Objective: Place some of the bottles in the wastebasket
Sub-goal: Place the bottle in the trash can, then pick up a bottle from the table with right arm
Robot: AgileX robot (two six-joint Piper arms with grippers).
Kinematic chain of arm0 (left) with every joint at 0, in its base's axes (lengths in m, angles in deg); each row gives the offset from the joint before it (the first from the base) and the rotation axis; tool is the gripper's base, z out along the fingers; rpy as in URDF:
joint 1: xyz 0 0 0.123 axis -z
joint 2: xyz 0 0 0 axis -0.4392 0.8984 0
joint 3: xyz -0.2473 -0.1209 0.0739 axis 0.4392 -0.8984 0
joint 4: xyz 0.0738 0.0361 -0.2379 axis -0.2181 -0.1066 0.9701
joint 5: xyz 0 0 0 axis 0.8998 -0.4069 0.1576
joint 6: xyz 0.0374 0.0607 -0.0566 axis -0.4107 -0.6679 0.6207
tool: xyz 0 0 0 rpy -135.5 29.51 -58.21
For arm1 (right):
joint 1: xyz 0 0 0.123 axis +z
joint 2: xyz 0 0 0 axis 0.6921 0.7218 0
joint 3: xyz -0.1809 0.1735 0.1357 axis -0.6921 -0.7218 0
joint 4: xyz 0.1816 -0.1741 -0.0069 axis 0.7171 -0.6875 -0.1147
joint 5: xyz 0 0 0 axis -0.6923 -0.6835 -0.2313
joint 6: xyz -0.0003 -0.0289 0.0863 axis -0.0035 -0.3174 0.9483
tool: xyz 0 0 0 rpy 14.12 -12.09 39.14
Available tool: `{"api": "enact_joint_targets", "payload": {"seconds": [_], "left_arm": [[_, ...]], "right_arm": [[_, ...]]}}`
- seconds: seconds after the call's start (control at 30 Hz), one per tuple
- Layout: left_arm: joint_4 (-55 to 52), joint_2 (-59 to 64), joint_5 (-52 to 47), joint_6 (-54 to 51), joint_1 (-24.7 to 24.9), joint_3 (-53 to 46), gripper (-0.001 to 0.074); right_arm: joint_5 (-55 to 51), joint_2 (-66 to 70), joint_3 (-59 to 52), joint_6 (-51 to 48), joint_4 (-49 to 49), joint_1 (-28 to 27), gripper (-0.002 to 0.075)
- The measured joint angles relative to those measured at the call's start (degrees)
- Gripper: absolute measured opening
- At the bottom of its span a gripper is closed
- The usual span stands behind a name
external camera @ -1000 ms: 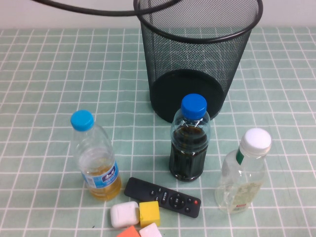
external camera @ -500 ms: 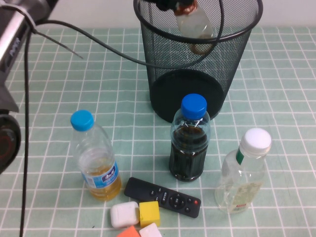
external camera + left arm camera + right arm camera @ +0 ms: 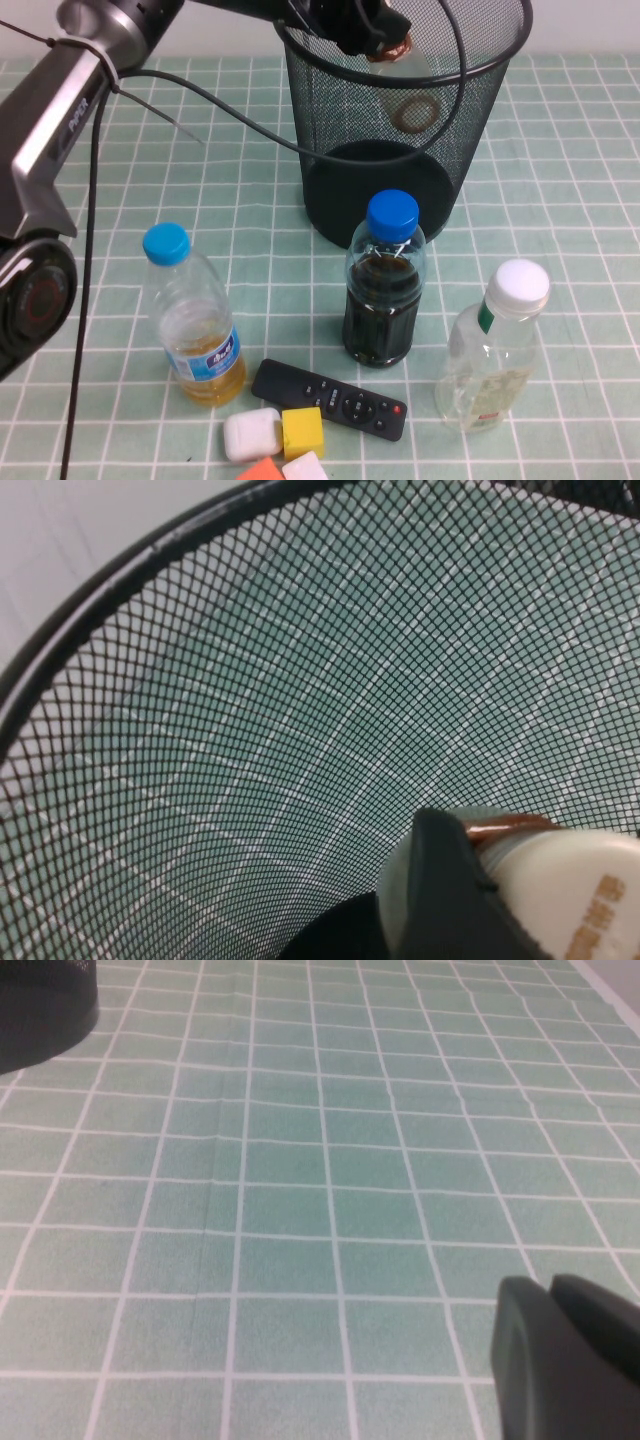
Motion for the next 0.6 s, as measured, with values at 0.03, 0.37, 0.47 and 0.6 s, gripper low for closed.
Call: {"api": "enact_joint_targets", "payload": {"seconds": [0.03,0.37,0.47,0.6], "left_arm": [[0.0,0.05,0.0,0.02,0.0,0.0,0.0309],[0.14,-0.08,0.0,0.86,0.0,0.0,0.0392],[0.41,-1.1,0.0,1.07,0.0,-0.09,0.0395],[0.31,-4.39,-0.76,3.17,0.0,-0.09,0.0356]], "right_arm": [[0.0,0.0,0.0,0.0,0.0,0.0,-0.0007],[0.0,0.0,0.0,0.0,0.0,0.0,-0.0007],[0.0,0.0,0.0,0.0,0.0,0.0,-0.0007],[0.0,0.0,0.0,0.0,0.0,0.0,-0.0007]]}}
